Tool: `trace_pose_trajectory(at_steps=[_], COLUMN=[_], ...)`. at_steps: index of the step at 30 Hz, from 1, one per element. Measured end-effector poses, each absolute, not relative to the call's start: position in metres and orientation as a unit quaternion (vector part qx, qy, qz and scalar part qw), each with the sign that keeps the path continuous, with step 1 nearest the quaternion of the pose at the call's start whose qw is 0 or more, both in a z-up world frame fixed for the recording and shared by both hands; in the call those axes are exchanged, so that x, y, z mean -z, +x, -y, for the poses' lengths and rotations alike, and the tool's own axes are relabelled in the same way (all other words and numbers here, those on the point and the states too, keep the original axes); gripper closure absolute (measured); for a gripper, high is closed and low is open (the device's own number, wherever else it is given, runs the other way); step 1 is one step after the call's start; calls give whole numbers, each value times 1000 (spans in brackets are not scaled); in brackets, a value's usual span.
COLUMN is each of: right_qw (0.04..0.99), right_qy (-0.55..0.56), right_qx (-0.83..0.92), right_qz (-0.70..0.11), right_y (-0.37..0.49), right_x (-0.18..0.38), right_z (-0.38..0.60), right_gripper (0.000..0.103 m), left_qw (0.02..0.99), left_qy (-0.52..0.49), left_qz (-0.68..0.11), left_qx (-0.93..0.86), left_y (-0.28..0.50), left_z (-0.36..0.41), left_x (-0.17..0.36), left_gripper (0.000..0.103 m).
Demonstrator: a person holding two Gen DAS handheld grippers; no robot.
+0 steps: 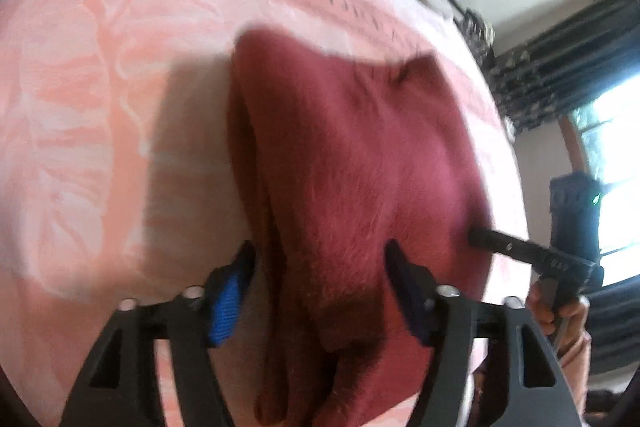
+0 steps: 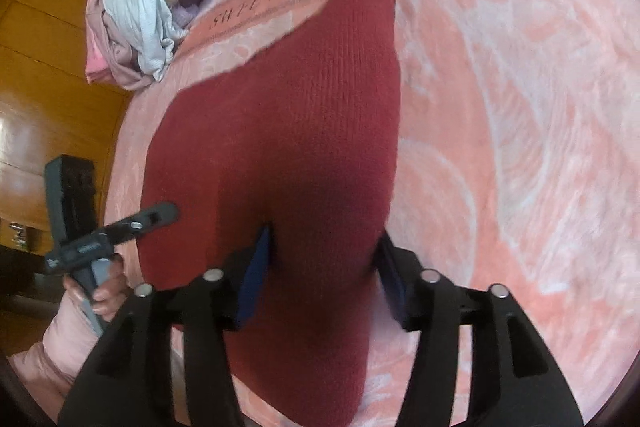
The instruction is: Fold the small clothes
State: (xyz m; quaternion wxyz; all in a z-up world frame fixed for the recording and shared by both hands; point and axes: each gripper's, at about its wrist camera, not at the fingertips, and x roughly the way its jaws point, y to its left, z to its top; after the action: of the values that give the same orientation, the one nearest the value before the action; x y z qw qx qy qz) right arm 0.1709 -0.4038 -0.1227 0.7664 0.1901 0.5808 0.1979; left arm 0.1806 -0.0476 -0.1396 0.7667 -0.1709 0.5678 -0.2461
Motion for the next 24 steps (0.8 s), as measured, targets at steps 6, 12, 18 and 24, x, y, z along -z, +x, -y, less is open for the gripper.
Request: trace_pose_trajectory(at_steps=[6,12,18,24], right_qw=[767,772,785,778], right_qy=[234,235,238,232], right_qx=[-179,-153,-150,-152], right_qz=[-569,-570,-552,-563], right_y=[216,241,228,228], right_x=[117,124,124,128], right_z=[413,419,435,426], right_gripper=[35,87,100,97], left_qw=[762,764,805,797], left_qy=[-194,-188,-130,-110], left_qz=[-574,-582,-540,-559], left_qx=[227,205,209,200], left_y=[213,237,244,251], left_z=[39,58,79,78], left_x=[131,143,128,152], left_gripper=[24,78,89,87])
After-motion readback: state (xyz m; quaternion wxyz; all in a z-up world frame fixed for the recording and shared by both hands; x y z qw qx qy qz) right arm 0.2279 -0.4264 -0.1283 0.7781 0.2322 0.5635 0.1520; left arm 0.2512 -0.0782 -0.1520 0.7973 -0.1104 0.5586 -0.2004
